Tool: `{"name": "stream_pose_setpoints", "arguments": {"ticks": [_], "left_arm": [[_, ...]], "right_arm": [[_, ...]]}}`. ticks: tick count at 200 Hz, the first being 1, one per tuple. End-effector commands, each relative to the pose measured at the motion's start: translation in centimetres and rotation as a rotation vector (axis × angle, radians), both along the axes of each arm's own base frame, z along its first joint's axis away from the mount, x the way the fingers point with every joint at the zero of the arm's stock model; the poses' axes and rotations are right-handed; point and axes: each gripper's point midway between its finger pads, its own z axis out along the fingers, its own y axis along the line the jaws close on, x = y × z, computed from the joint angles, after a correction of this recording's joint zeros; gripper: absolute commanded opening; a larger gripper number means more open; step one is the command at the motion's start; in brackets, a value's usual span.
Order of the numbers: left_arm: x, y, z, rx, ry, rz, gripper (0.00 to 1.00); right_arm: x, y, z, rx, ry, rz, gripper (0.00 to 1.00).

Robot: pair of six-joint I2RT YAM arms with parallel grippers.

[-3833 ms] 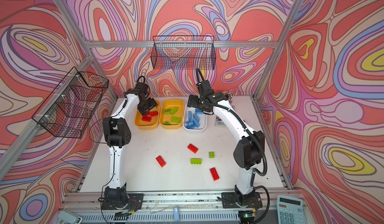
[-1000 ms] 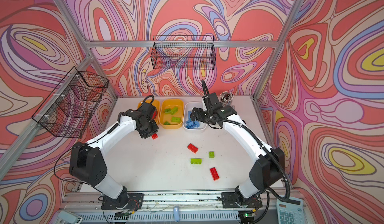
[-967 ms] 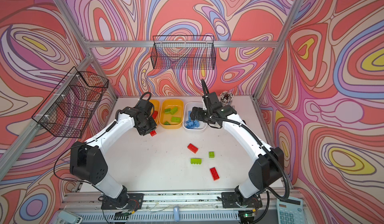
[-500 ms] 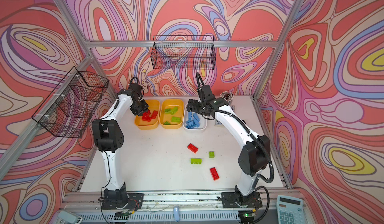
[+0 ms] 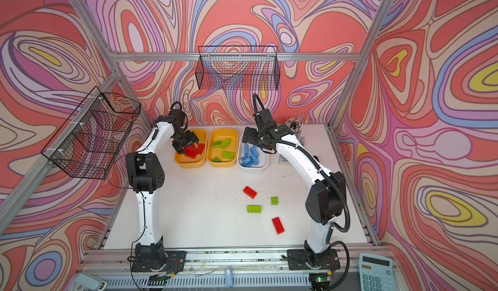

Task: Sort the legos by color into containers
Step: 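Move the left gripper over a loose red brick while the right arm swings aside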

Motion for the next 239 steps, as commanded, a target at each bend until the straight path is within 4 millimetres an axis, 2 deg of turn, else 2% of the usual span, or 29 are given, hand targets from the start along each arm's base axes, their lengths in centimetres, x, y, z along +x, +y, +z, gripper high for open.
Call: {"name": "stream_pose_setpoints", "arguments": {"ticks": [1, 18, 46, 92, 119, 145, 180, 219, 239], "left_arm": [[-1.7, -1.3, 4.3, -0.011, -0.093, -0.065, 0.80], [-3.0, -4.3, 6.4, -0.016, -0.193, -0.217, 0.79], [-6.2, -9.9, 8.1, 0.062, -0.306, -0.517, 0.80], [-12.3, -17.8, 7.3, 0.035, -0.356, -0.829, 0.82], [-16.1, -22.5, 5.7, 0.015, -0.373, -0.999, 0.82], [-18.2, -25.1, 3.8, 0.000, -0.349, -1.061, 0.82], [-19.3, -27.8, 2.4, 0.016, -0.346, -1.109, 0.83], [-20.2, -29.3, 0.0, 0.042, -0.337, -1.179, 0.88], [-20.5, -29.9, -1.3, 0.053, -0.326, -1.214, 0.88]], "right_arm": [[-1.7, -1.4, 1.2, 0.003, -0.008, -0.055, 0.98], [-2.7, -2.2, 0.8, -0.003, 0.003, -0.073, 0.98], [-4.3, -3.1, 1.3, 0.005, 0.006, -0.094, 0.98], [-8.2, -5.1, 1.1, 0.043, 0.024, -0.147, 0.98], [-10.1, -6.5, 1.0, 0.024, 0.038, -0.169, 0.98], [-11.8, -8.1, 0.3, -0.028, 0.072, -0.201, 0.98], [-13.9, -10.8, -1.5, -0.094, 0.125, -0.275, 0.98], [-15.8, -14.1, -2.5, -0.027, 0.137, -0.405, 0.98], [-16.7, -15.2, -3.0, 0.012, 0.149, -0.440, 0.98]]}}
